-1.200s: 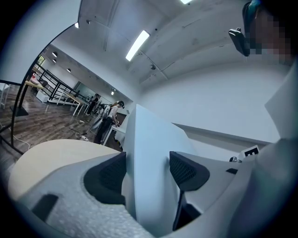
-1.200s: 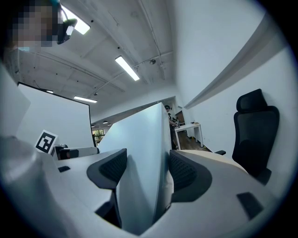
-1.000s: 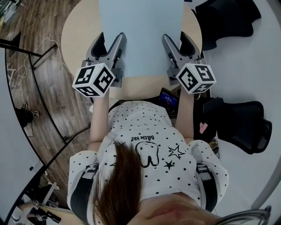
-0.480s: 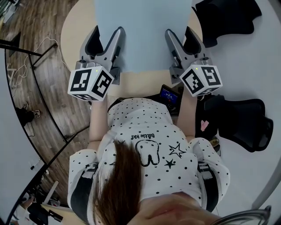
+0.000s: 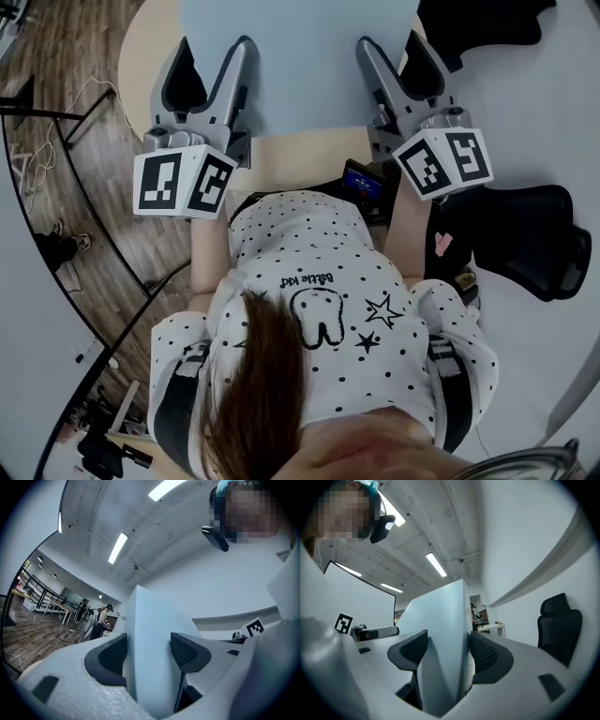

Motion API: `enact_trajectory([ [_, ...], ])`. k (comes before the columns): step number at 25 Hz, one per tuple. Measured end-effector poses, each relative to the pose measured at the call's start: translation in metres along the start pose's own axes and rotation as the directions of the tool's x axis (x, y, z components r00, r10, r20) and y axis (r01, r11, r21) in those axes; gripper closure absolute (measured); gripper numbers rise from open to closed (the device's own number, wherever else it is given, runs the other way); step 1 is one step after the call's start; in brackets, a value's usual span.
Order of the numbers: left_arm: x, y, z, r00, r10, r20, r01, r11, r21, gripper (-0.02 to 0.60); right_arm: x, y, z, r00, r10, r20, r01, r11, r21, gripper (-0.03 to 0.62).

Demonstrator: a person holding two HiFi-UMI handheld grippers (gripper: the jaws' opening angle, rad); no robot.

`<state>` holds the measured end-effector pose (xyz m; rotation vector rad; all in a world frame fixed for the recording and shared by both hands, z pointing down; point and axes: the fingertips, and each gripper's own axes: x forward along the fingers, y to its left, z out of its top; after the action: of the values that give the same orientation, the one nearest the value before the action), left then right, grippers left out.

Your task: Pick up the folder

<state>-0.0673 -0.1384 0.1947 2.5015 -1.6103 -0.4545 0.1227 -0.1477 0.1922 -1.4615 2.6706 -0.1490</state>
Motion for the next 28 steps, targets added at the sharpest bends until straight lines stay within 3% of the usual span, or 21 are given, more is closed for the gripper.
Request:
enact_trajectory([
  [28,-0.020,-0.010,0.038,0.997,-0.027,0.068,0.024,0.999,0.041,0.296,-0.012,0.026,0.033,0.995,0.010,0.095,-0.006,0.999,-0.036,0.318],
])
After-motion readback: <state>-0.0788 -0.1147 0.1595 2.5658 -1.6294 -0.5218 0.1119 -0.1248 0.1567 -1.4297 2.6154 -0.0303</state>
